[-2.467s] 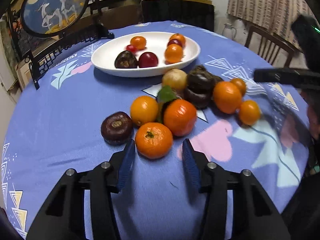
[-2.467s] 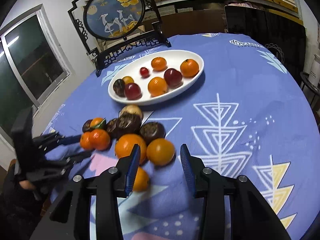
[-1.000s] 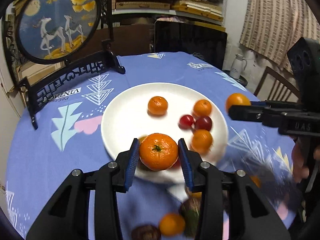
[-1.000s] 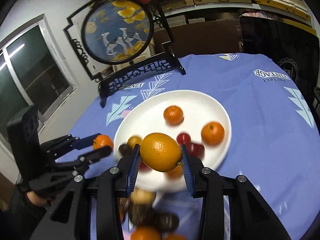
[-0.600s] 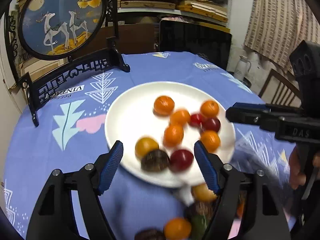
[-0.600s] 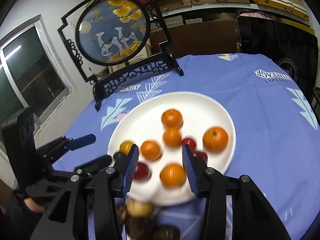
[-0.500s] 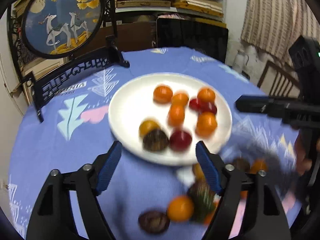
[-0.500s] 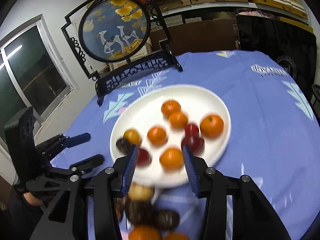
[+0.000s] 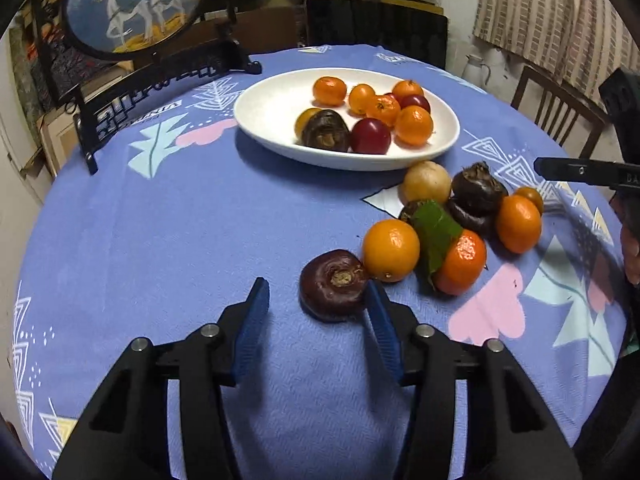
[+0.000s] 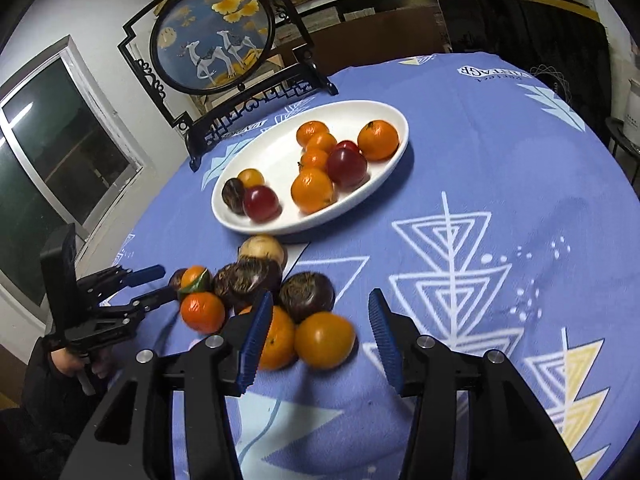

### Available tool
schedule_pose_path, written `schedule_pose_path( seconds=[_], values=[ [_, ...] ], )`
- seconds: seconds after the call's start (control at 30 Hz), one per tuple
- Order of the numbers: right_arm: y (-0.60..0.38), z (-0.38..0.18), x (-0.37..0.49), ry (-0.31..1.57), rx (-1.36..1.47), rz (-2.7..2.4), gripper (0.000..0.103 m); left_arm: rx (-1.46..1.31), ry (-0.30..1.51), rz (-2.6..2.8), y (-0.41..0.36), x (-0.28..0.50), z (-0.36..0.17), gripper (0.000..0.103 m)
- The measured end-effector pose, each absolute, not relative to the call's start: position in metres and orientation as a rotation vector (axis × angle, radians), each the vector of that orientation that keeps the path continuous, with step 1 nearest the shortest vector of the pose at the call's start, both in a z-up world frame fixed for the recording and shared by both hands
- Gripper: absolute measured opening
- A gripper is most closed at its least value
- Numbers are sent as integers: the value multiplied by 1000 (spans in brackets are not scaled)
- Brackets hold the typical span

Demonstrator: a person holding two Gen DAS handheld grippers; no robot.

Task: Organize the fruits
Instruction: 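Carry a dark fruit with the left tool while the right tool carries an orange to plate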

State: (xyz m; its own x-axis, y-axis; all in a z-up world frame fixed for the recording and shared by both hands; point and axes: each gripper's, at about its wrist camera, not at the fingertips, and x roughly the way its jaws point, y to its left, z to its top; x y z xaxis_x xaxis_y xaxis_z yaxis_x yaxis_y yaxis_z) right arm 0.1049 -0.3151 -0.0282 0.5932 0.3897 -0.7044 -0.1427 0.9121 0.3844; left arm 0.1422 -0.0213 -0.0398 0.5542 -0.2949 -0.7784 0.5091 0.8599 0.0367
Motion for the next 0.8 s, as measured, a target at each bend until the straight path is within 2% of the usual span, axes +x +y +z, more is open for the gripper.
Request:
schedule_pose_path(
  seconds=[0.07,0.2,0.23,0.3,0.5,0.8],
  values=[
    [-313,-28,104,887,290,318,50,279,869,-488,-26,147,-42,55],
    [-311,-28,103,897,270,320,50,284,927,-489,-36,158,-52,57],
    [-310,-29,103,903,262,318,50,278,940,-498,-36,159,-54,56],
    [-309,-32,102,916,235,303,50,268,932,-510,-35,158,-52,41],
    [-304,-41,96,953,162,305,50,119,831,-516,-12,149,-35,40],
    [-293,-50,106,955,79,323,49,92,823,-501,-9,150,-32,40]
  ],
)
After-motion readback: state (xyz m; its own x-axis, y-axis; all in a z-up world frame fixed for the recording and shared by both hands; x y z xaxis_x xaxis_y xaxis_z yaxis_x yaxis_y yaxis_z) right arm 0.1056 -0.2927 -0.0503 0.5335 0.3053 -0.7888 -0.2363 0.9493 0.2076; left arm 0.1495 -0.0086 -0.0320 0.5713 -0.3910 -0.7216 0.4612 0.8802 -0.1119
